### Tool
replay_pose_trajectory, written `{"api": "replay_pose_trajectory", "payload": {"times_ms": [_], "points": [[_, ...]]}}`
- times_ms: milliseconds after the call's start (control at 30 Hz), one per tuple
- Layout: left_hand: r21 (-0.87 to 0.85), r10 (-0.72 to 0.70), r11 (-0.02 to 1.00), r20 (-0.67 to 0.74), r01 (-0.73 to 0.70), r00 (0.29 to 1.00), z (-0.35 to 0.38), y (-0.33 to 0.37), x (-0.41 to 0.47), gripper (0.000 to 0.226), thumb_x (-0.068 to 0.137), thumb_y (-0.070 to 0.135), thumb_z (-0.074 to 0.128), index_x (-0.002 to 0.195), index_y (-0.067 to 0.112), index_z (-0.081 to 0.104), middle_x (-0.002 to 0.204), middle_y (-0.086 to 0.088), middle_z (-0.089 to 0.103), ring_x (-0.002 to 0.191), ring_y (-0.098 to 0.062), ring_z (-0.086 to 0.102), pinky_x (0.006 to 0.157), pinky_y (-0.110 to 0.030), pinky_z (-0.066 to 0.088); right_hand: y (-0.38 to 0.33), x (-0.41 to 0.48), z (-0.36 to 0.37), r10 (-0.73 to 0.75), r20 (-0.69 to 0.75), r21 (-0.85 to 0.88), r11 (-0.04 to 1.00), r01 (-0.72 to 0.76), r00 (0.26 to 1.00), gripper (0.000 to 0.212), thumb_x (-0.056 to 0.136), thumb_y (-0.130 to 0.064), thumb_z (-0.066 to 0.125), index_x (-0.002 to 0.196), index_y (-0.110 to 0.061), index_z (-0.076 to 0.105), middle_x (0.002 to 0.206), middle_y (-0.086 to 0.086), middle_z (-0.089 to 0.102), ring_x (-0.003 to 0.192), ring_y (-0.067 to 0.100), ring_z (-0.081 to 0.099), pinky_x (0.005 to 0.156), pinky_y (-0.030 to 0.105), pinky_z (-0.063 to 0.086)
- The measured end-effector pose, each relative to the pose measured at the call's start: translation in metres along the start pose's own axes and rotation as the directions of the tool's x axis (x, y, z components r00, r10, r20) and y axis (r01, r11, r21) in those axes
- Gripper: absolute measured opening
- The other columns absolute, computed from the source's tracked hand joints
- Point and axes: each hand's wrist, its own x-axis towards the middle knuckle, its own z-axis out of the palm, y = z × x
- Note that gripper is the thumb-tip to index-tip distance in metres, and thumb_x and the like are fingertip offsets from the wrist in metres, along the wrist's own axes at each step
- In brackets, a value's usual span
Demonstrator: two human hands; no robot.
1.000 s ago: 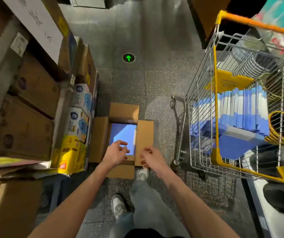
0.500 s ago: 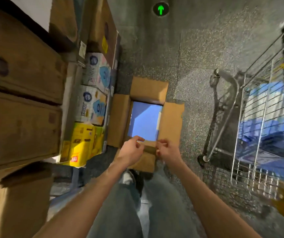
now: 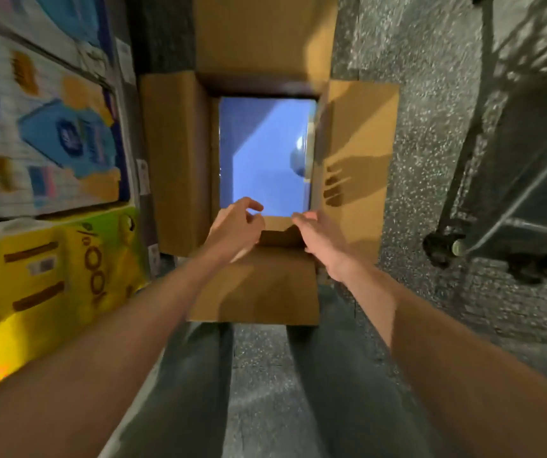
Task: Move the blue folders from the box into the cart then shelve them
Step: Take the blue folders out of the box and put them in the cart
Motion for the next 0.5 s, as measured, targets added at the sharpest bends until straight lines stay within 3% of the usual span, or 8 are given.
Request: {"api": "replay_pose_trajectory", "payload": {"times_ms": [100, 167, 233, 300, 400, 500], "points": [[0.044, 0.011, 0.999, 0.008, -0.012, 1.0, 0.017, -0.036, 0.056, 0.029, 0.094, 0.031, 0.053, 0.122, 0.029, 0.061, 0.095, 0.006, 0.072, 0.091, -0.022, 0.07, 0.087, -0.04, 0.056, 0.014, 0.063, 0.028, 0.002, -0.036, -0.075, 0.997, -0.004, 0.999, 0.055, 0.101, -0.051, 0.043, 0.144, -0.018, 0.045, 0.139, 0.001, 0.054, 0.121, 0.025, 0.053, 0.093, 0.032, 0.041], [0.156, 0.02, 0.987, 0.049, -0.028, 0.999, 0.025, -0.053, 0.086, 0.043, 0.097, 0.036, 0.053, 0.139, 0.028, 0.053, 0.124, -0.002, 0.066, 0.112, -0.027, 0.063, 0.098, -0.039, 0.051, 0.023, 0.101, 0.041, 0.027, -0.068, -0.095, 0.995, -0.033, 0.997, 0.062, 0.101, -0.052, 0.04, 0.151, -0.016, 0.035, 0.152, 0.005, 0.043, 0.135, 0.029, 0.044, 0.104, 0.034, 0.037], [0.267, 0.026, 0.962, 0.104, -0.053, 0.994, 0.036, -0.068, 0.116, 0.054, 0.1, 0.04, 0.051, 0.152, 0.028, 0.038, 0.15, -0.008, 0.049, 0.126, -0.032, 0.054, 0.104, -0.039, 0.045, 0.032, 0.137, 0.054, 0.047, -0.107, -0.1, 0.993, -0.058, 0.993, 0.068, 0.1, -0.051, 0.044, 0.155, -0.014, 0.026, 0.156, 0.008, 0.039, 0.139, 0.031, 0.041, 0.109, 0.034, 0.034], [0.339, 0.036, 0.937, 0.137, -0.081, 0.99, 0.047, -0.081, 0.142, 0.062, 0.102, 0.039, 0.049, 0.158, 0.027, 0.025, 0.163, -0.009, 0.029, 0.142, -0.035, 0.039, 0.114, -0.042, 0.036, 0.039, 0.164, 0.062, 0.05, -0.145, -0.094, 0.994, -0.064, 0.988, 0.075, 0.098, -0.051, 0.049, 0.157, -0.015, 0.019, 0.155, 0.008, 0.039, 0.139, 0.032, 0.041, 0.11, 0.035, 0.034], [0.396, 0.002, 0.916, 0.167, -0.069, 0.986, 0.056, -0.099, 0.175, 0.072, 0.102, 0.037, 0.05, 0.161, 0.029, 0.008, 0.169, -0.007, -0.002, 0.152, -0.036, 0.019, 0.12, -0.045, 0.027, 0.047, 0.194, 0.073, 0.051, -0.174, -0.067, 0.996, -0.064, 0.983, 0.083, 0.096, -0.054, 0.049, 0.158, -0.02, 0.004, 0.156, 0.008, 0.037, 0.141, 0.032, 0.038, 0.112, 0.039, 0.033], [0.419, -0.05, 0.907, 0.173, -0.028, 0.984, 0.058, -0.114, 0.193, 0.075, 0.103, 0.036, 0.051, 0.162, 0.028, 0.004, 0.169, -0.003, -0.011, 0.152, -0.038, 0.017, 0.118, -0.046, 0.032, 0.049, 0.206, 0.089, 0.069, -0.197, -0.006, 0.997, -0.072, 0.978, 0.095, 0.094, -0.06, 0.051, 0.158, -0.019, -0.005, 0.164, 0.01, 0.017, 0.15, 0.031, 0.021, 0.12, 0.043, 0.023]]}}
